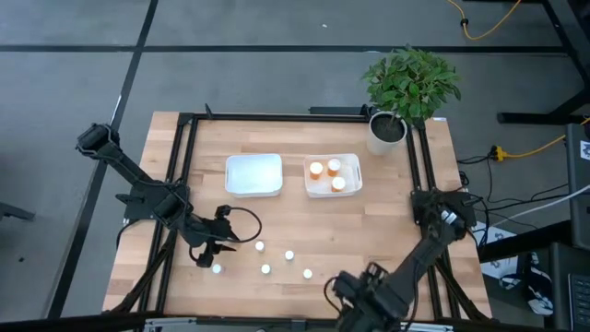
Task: Pick and place medicine bottles into bin by pill shape (circle, oval)
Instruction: Put the right orange pill bottle into the right white bin
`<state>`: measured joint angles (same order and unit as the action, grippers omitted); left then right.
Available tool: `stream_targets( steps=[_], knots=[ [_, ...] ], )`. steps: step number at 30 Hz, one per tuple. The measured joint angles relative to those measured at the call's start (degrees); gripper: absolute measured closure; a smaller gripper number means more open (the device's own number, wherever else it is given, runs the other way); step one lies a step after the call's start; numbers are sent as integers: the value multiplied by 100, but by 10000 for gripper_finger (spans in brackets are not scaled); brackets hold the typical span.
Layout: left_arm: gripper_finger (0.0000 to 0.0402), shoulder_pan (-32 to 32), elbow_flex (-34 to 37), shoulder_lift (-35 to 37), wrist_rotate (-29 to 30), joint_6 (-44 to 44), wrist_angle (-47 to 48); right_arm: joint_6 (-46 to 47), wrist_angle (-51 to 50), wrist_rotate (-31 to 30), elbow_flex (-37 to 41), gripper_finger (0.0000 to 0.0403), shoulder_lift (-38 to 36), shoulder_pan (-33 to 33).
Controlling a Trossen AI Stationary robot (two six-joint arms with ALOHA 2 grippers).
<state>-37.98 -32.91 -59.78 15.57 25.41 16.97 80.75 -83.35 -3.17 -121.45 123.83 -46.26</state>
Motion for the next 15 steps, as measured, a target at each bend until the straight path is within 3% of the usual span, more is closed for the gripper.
stream_targets(
  steps=[3, 15],
  knots=[
    [261, 0, -1, 1, 0, -1, 0, -27, -3, 268, 0, 139, 264, -72],
    [261, 13, -1, 0, 42, -52, 11, 278, 38, 286, 4, 139, 1026, 309]
  ],
)
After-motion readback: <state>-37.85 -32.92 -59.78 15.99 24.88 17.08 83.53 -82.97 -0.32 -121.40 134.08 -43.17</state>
